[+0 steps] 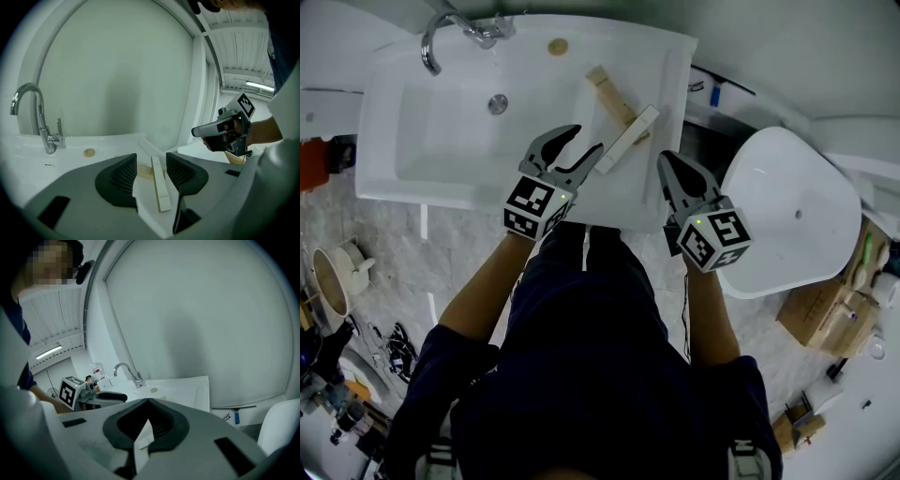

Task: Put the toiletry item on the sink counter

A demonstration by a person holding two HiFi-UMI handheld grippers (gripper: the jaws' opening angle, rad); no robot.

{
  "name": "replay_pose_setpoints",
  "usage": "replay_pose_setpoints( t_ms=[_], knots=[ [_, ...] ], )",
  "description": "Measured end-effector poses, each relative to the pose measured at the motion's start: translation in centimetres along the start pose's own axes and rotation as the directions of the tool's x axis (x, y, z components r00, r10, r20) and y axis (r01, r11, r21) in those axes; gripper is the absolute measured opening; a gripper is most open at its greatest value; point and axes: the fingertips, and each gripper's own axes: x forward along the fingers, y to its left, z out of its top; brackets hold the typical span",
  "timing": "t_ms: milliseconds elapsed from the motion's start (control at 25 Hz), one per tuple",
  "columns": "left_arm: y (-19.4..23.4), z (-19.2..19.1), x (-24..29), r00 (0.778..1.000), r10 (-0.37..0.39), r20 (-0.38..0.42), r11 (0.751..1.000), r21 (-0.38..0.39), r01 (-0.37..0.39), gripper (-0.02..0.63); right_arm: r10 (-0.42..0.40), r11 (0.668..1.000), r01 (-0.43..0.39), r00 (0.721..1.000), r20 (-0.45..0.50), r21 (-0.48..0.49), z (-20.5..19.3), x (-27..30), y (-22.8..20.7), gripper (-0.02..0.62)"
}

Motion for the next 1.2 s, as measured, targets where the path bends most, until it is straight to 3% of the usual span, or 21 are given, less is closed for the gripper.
replay_pose_setpoints(
  t_ms=[1200],
  knots=[
    [6.5,6.9,-7.9,0.984,0.028,0.174,0.999,0.021,-0.032,0.183,-0.029,0.992,0.035,0.998,0.054,-0.119,5.7,3.5,6.0,0.005]
  ],
)
